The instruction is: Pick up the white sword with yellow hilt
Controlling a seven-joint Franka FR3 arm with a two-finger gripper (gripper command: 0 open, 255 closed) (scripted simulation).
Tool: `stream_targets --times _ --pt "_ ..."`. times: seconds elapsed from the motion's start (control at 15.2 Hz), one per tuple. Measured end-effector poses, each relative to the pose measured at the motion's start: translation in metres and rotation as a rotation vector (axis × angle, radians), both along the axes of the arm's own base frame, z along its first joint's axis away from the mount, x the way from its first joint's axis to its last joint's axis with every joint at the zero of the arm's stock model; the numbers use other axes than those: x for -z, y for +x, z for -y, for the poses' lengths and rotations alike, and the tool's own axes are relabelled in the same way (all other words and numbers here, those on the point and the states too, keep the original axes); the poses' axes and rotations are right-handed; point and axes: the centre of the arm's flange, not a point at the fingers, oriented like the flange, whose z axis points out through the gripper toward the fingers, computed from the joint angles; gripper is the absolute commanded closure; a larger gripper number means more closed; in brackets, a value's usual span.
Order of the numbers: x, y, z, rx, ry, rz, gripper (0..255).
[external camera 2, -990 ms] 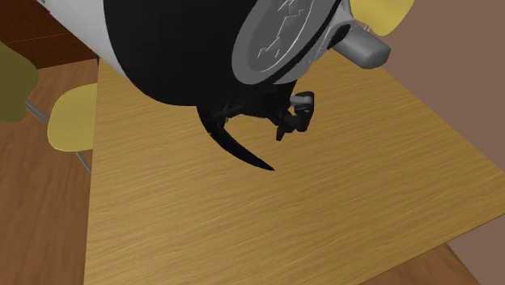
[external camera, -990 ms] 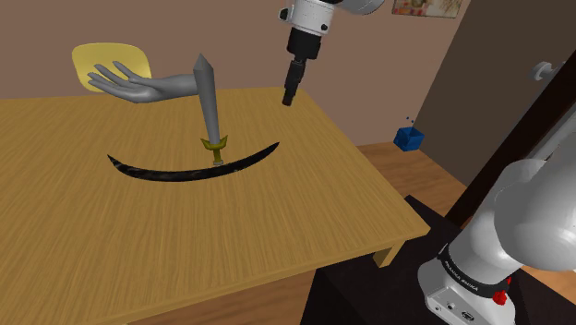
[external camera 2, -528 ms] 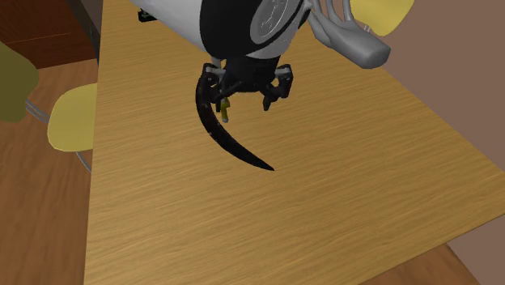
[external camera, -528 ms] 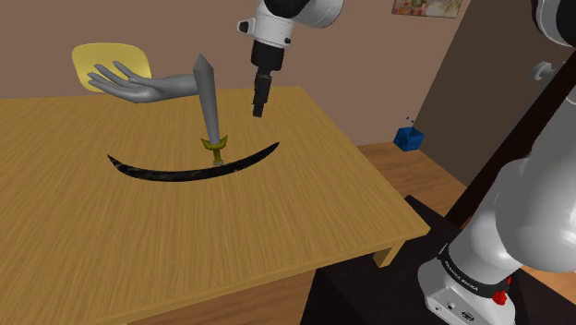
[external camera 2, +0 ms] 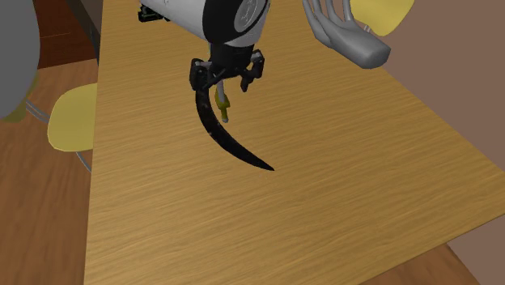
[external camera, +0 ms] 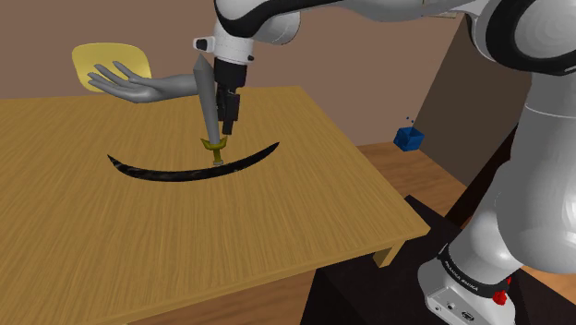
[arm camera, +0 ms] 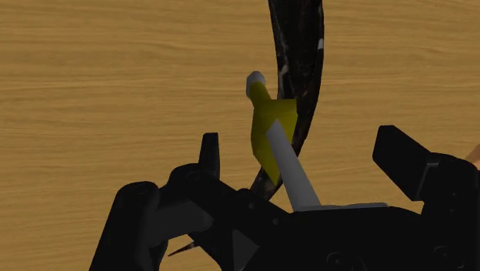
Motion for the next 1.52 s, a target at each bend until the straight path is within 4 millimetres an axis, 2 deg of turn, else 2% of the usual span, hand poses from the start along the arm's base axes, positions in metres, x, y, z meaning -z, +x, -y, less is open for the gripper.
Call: stream_targets --times 0.46,0.53,1.19,1.52 --pt "0.033 -0.001 -0.004 -0.014 0.002 0.001 0" --pt "0.036 -0.001 -0.004 -0.015 0.002 0.001 255" --pt "0.038 0.000 -0.004 -0.014 0.002 0.003 255" --pt "0.018 0.000 -0.004 -0.015 0.002 0.002 255"
